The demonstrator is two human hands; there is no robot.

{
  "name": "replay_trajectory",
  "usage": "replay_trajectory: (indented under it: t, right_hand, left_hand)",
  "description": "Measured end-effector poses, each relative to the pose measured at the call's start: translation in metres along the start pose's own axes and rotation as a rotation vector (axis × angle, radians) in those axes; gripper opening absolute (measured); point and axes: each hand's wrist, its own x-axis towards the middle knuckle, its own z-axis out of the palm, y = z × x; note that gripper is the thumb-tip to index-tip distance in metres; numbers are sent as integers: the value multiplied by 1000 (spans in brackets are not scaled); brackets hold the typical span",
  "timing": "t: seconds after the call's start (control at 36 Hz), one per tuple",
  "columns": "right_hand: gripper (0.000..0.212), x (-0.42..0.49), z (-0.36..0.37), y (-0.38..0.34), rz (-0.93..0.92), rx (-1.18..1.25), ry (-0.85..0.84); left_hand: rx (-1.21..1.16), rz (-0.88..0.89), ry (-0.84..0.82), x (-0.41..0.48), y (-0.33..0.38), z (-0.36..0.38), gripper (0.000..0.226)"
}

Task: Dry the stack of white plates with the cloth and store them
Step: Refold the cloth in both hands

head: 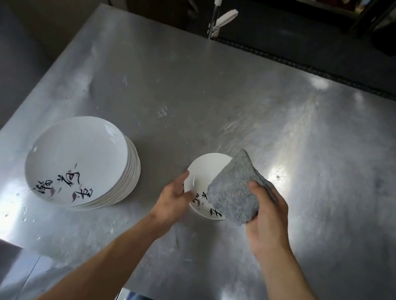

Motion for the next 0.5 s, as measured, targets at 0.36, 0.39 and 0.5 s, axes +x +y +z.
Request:
replay_trajectory:
  t: [0.36, 0.39, 0.5]
  right_hand:
    - [36, -25, 41, -23, 236, 156, -480]
    - [40, -26, 45, -26, 237, 129, -526]
    - [80, -29, 64, -35, 298, -28, -652]
  left_hand:
    - [-441, 168, -172, -53, 71, -32, 34]
    - [-390, 208, -133, -56, 75, -39, 38]
    - [-271, 322, -56, -70, 86, -71, 49]
